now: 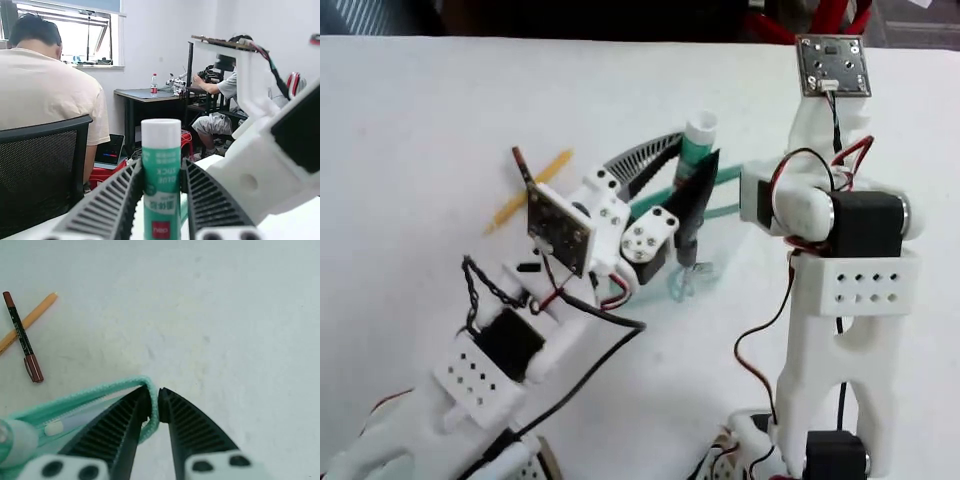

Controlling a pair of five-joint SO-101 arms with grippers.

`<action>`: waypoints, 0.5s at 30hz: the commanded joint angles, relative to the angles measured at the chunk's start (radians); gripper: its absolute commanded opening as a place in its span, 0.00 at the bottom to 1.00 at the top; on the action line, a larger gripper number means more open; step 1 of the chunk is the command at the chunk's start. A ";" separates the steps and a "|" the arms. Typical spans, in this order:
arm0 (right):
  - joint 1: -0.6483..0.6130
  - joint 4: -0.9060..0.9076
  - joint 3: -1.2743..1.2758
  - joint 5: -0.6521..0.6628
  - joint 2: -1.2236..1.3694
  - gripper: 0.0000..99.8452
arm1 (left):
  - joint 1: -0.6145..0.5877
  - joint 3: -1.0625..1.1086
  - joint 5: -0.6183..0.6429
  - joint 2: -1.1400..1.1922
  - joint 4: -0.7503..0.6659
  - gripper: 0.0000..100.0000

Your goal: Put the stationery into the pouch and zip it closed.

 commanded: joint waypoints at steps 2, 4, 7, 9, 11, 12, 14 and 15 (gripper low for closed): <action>0.008 0.012 -0.003 -0.009 0.010 0.02 | -0.002 -0.020 0.011 0.028 -0.048 0.09; 0.008 0.012 -0.003 -0.008 0.010 0.02 | -0.001 -0.020 0.014 0.071 -0.048 0.09; 0.008 0.012 -0.003 -0.008 0.010 0.02 | -0.001 -0.020 0.014 0.124 -0.048 0.09; 0.008 0.012 -0.003 -0.008 0.010 0.02 | -0.001 -0.020 0.014 0.124 -0.048 0.09; 0.007 0.010 -0.003 -0.008 0.010 0.02 | -0.001 -0.023 0.014 0.116 -0.025 0.13; 0.007 0.010 -0.003 -0.008 0.010 0.02 | 0.001 -0.029 0.017 0.114 0.008 0.15; 0.008 0.008 -0.003 -0.008 0.012 0.02 | 0.001 -0.049 0.018 0.113 0.077 0.16; 0.008 0.008 -0.003 -0.008 0.012 0.02 | 0.001 -0.058 0.018 0.110 0.109 0.16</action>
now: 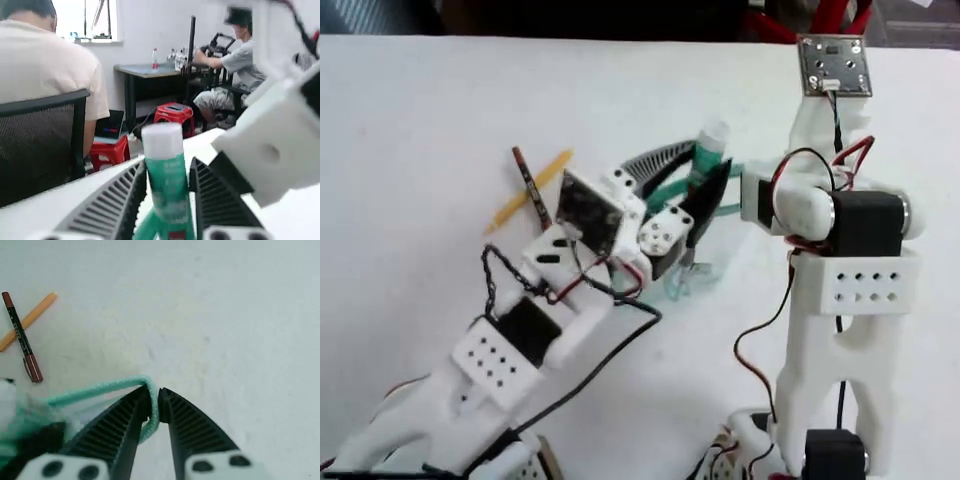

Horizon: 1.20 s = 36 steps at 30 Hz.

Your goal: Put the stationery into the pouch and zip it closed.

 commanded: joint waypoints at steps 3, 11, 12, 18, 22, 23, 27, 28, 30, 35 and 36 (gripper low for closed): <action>0.008 0.008 0.002 -0.008 0.010 0.02 | -0.004 -0.097 0.017 -0.012 0.138 0.16; 0.007 -0.030 0.057 -0.006 0.010 0.02 | -0.053 -0.135 -0.011 -0.223 0.305 0.17; 0.007 -0.028 0.057 -0.006 0.008 0.02 | -0.088 -0.140 -0.028 -0.266 0.331 0.17; 0.008 -0.024 0.058 -0.006 -0.008 0.02 | -0.418 -0.233 -0.040 -0.320 0.609 0.17; 0.010 -0.024 0.064 -0.006 -0.058 0.02 | -0.570 -0.239 -0.044 -0.127 0.658 0.17; 0.010 -0.028 0.077 -0.006 -0.070 0.02 | -0.591 -0.244 -0.041 -0.051 0.666 0.17; 0.010 -0.073 0.140 -0.006 -0.108 0.02 | -0.642 -0.259 0.055 0.285 0.649 0.16; 0.008 -0.088 0.157 -0.006 -0.116 0.02 | -0.657 -0.273 0.114 0.375 0.637 0.16; 0.005 -0.104 0.181 -0.006 -0.122 0.02 | -0.691 -0.331 0.242 0.541 0.626 0.16; 0.002 -0.107 0.193 -0.006 -0.122 0.02 | -0.739 -0.546 0.384 0.865 0.667 0.16; 0.001 -0.107 0.193 -0.006 -0.117 0.02 | -0.748 -0.588 0.400 0.911 0.689 0.16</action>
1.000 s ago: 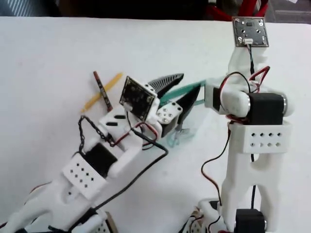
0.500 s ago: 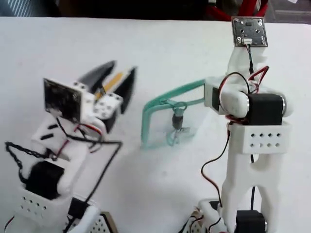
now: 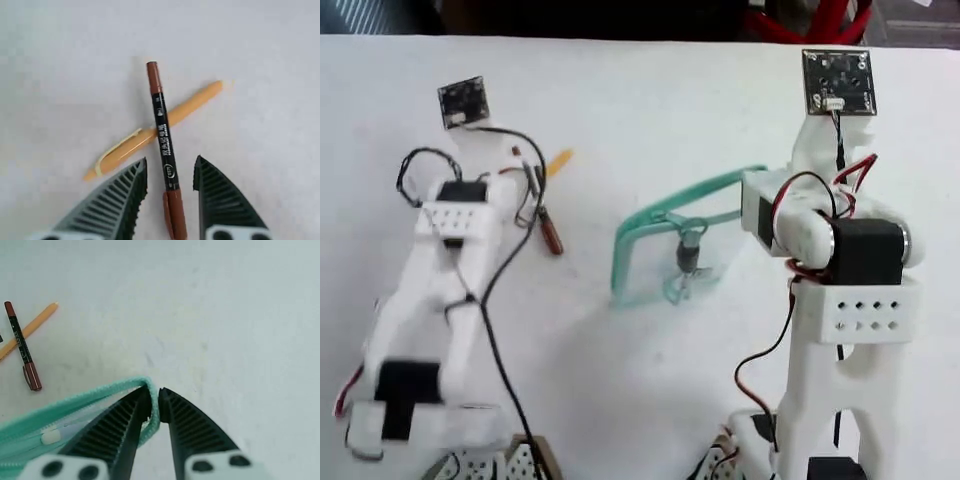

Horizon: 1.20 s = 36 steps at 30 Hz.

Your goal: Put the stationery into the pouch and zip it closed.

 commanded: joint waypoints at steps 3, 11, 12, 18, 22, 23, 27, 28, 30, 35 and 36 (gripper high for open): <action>-0.004 -0.005 0.009 -0.006 0.007 0.02 | -0.030 -0.255 0.075 0.232 0.063 0.16; -0.004 -0.002 0.011 -0.006 0.005 0.02 | -0.013 -0.466 0.075 0.461 0.084 0.14; -0.004 -0.002 0.011 -0.006 0.005 0.02 | -0.012 -0.499 0.075 0.486 0.101 0.14; -0.004 -0.001 0.011 -0.006 0.005 0.02 | -0.007 -0.654 0.078 0.601 0.203 0.14; -0.004 -0.001 0.011 -0.006 0.005 0.02 | -0.005 -0.706 0.072 0.625 0.203 0.04; -0.004 -0.001 0.011 -0.006 0.005 0.02 | -0.004 -0.718 0.055 0.627 0.201 0.02; -0.004 -0.001 0.012 -0.006 0.007 0.02 | 0.022 -0.727 0.023 0.634 0.203 0.02; -0.004 -0.002 0.018 -0.006 0.007 0.02 | 0.027 -0.727 0.023 0.634 0.204 0.02; -0.004 -0.010 0.037 -0.006 -0.001 0.02 | 0.031 -0.733 0.023 0.624 0.238 0.02; 0.002 -0.028 0.052 -0.006 -0.002 0.02 | 0.070 -0.821 0.023 0.499 0.466 0.02; 0.002 -0.028 0.052 -0.006 -0.002 0.02 | 0.081 -0.848 0.021 0.455 0.516 0.02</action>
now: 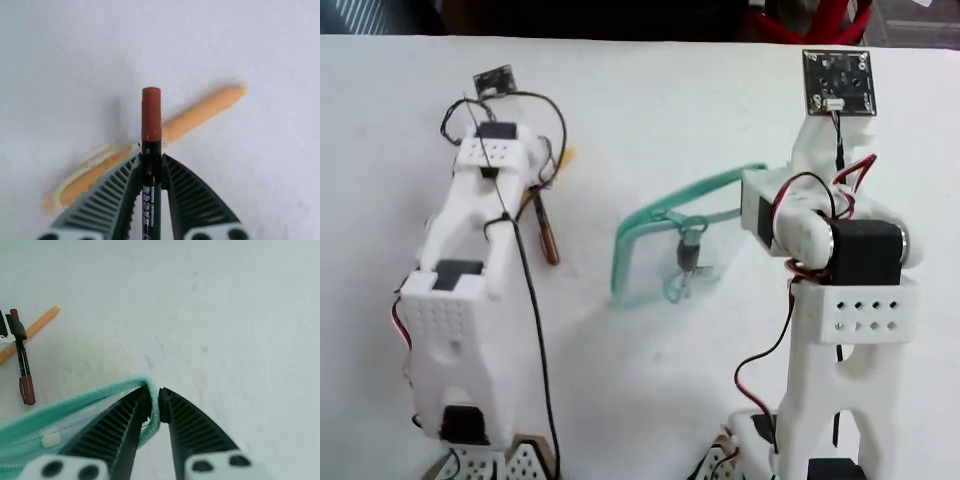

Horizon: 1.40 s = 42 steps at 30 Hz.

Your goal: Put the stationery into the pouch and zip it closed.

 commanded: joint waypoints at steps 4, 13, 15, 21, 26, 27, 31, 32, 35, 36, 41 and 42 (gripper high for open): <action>-0.004 -0.004 0.020 -0.006 0.001 0.02 | 0.097 -0.224 -0.011 -0.377 0.287 0.02; -0.004 0.002 0.020 -0.006 0.001 0.02 | 0.386 -0.476 -0.120 -0.940 0.285 0.02; -0.001 0.002 0.020 -0.006 0.001 0.02 | 0.473 -0.468 -0.153 -1.001 0.238 0.02; 0.005 0.004 0.021 -0.006 0.001 0.02 | 0.697 -0.333 -0.206 -1.101 0.117 0.02; 0.005 0.013 0.021 -0.006 0.001 0.02 | 0.849 -0.141 -0.385 -1.214 0.031 0.02; 0.005 0.013 0.021 -0.006 0.001 0.02 | 0.865 -0.084 -0.430 -1.248 0.003 0.02; 0.005 0.013 0.021 -0.006 0.001 0.02 | 0.901 0.209 -0.531 -1.414 -0.216 0.02; 0.005 0.013 0.021 -0.006 0.001 0.02 | 0.898 0.304 -0.535 -1.452 -0.302 0.02; 0.004 0.012 0.021 -0.006 0.001 0.02 | 0.849 0.588 -0.543 -1.540 -0.605 0.02; 0.004 0.012 0.021 -0.006 0.001 0.02 | 0.826 0.664 -0.542 -1.555 -0.700 0.02; 0.004 0.012 0.021 -0.006 0.001 0.02 | 0.727 0.856 -0.462 -1.555 -0.925 0.02; 0.004 0.012 0.021 -0.006 0.001 0.02 | 0.714 0.878 -0.405 -1.550 -0.941 0.02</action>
